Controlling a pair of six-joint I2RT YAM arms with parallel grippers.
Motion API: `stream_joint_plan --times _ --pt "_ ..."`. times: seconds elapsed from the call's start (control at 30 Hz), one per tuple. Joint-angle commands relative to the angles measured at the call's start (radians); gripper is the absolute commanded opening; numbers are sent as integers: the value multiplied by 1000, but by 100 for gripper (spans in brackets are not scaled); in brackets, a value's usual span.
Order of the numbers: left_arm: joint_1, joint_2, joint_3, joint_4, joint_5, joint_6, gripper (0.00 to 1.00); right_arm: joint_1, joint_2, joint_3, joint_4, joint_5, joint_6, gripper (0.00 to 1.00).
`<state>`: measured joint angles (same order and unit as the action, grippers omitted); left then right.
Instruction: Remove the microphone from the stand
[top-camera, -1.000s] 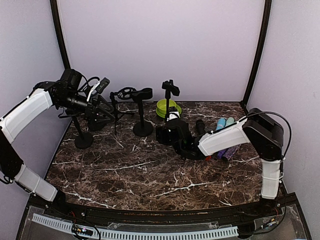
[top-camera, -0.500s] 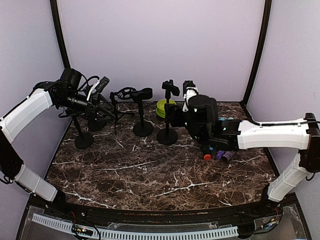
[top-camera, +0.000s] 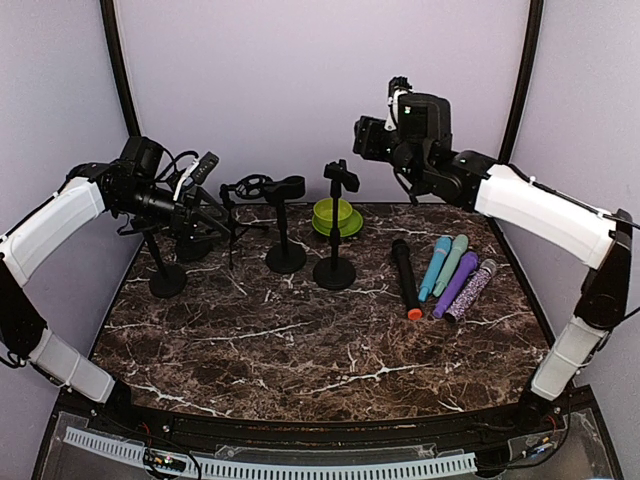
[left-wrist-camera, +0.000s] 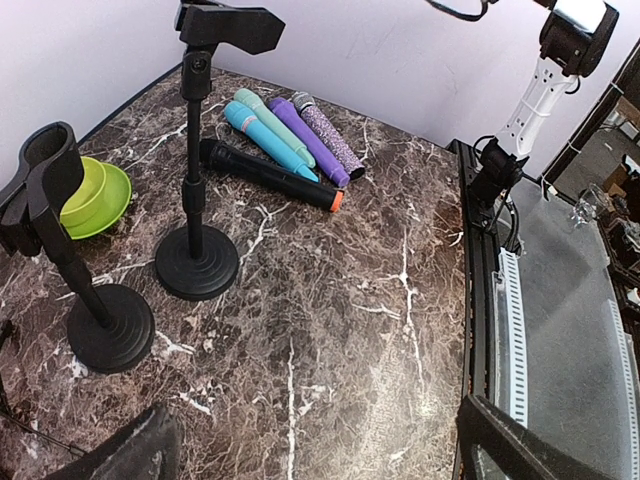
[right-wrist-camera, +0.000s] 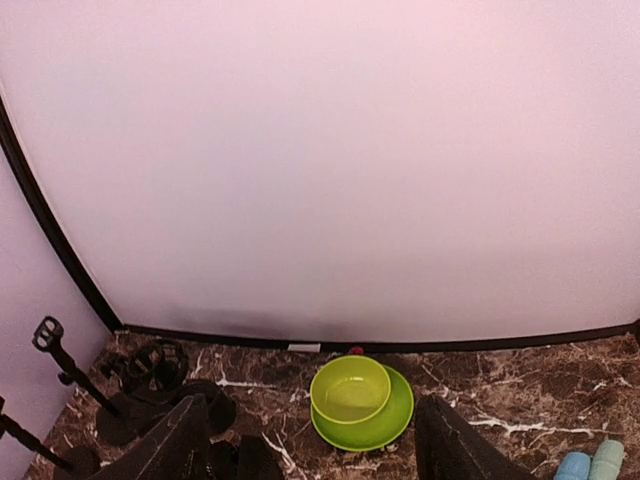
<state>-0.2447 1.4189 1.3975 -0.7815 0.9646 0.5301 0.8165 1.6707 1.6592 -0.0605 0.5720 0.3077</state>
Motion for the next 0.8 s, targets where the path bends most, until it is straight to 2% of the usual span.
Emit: stream_joint_plan --times 0.0,0.57,0.7,0.77 --pt "4 -38 -21 8 14 0 99 -9 80 51 -86 -72 -18 70" --pt "5 -46 -47 19 14 11 99 -12 138 13 -111 -64 11 61" --pt "5 -46 -51 22 8 13 99 -13 112 -6 -90 -67 12 63" --pt "5 -44 -58 27 0 9 99 -11 96 -22 -81 -66 14 70"
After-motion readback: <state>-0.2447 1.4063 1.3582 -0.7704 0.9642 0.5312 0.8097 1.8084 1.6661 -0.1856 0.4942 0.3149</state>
